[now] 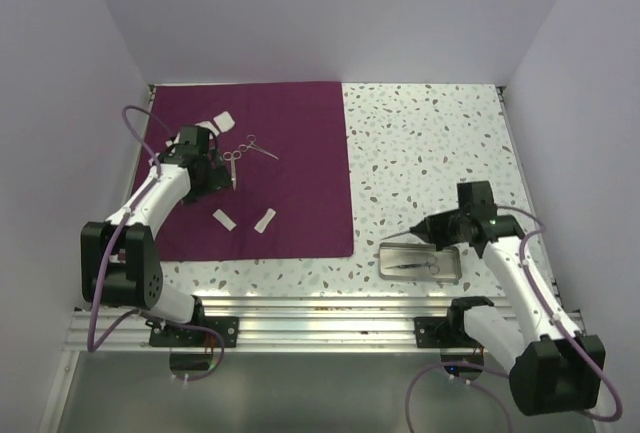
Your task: Prepare the surgical pack
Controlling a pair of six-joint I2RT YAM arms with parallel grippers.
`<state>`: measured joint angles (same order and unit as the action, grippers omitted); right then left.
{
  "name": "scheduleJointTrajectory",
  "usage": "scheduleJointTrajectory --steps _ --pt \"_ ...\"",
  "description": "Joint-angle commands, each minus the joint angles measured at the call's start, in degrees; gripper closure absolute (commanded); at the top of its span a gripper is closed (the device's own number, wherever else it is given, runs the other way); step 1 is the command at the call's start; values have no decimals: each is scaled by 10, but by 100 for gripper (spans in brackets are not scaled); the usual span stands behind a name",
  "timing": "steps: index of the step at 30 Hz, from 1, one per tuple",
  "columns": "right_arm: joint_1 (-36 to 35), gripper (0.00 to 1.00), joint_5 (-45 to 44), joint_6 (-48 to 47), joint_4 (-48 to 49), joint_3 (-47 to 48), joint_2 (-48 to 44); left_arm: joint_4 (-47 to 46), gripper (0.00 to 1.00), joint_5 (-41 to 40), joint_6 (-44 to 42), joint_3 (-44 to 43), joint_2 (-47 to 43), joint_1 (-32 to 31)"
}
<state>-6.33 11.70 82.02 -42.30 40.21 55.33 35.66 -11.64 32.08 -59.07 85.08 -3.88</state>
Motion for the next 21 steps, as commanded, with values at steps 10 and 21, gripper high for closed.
scheduleJointTrajectory --steps 10,21 --pt "29 100 -115 143 -127 -80 -42 57 15 -79 40 -93 56 -8" --pt "29 97 -152 127 -72 -67 13 47 15 -77 38 -91 65 -8"
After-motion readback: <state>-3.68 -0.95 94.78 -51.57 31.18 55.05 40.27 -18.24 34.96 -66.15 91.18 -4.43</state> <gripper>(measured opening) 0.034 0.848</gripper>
